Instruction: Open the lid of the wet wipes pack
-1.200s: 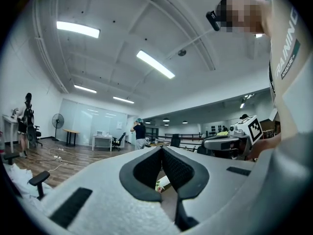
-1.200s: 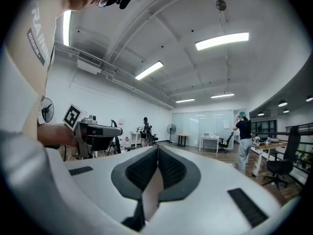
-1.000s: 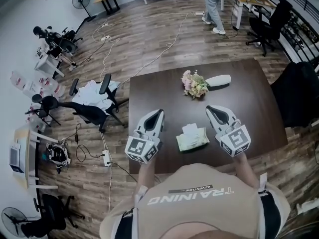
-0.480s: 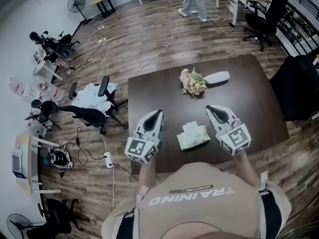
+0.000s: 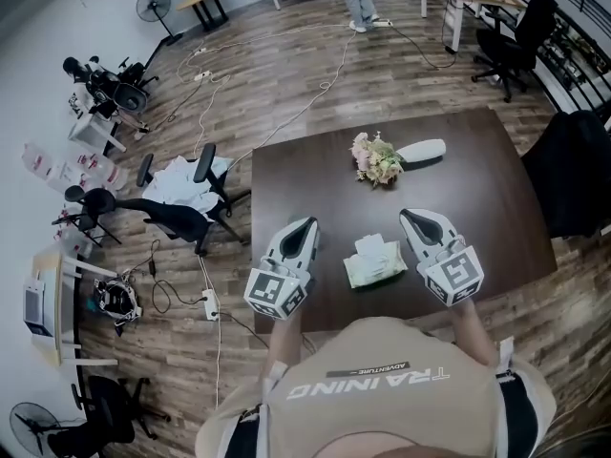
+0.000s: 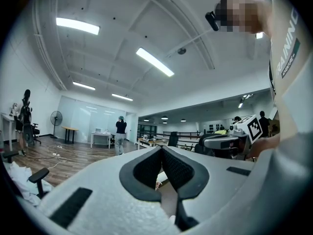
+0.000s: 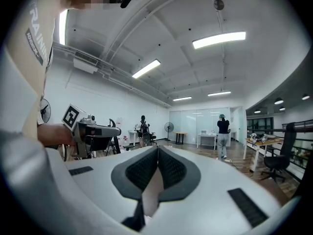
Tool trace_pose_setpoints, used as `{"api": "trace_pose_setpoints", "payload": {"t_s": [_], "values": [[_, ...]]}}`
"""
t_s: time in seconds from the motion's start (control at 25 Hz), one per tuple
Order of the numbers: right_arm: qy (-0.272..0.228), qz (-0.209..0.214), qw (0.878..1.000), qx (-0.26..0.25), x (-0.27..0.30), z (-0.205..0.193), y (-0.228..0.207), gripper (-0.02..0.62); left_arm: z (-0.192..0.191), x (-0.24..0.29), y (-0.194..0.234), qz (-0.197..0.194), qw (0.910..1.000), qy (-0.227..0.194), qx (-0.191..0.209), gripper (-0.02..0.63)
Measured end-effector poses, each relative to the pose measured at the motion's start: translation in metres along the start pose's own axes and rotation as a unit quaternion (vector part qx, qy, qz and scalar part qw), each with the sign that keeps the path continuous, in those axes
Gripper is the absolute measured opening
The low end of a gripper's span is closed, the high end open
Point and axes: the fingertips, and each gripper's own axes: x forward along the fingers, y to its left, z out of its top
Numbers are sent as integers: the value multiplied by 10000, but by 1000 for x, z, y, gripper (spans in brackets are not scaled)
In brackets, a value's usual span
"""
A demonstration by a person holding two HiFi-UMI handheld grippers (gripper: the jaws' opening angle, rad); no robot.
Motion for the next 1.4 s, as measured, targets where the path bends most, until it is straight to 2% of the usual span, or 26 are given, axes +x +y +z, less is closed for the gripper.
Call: {"api": "trace_pose_setpoints", "payload": {"t_s": [0.32, 0.52, 0.72, 1.04, 1.4], "values": [[-64, 69, 9999, -56, 8, 5, 6, 15, 3, -11, 5, 105, 9999, -2, 31, 9], [146, -61, 9996, -251, 5, -2, -10, 14, -1, -13, 2, 93, 9999, 35, -18, 9], [150, -182, 9994, -268, 6, -3, -15, 14, -3, -10, 4, 74, 10000, 50, -20, 9], [230, -108, 9993, -282, 13, -4, -22, 14, 1, 0, 8, 94, 9999, 37, -39, 9], [243, -122, 9995, -173, 14, -14, -19, 14, -11, 7, 4, -35, 9997, 222, -69, 9]]}}
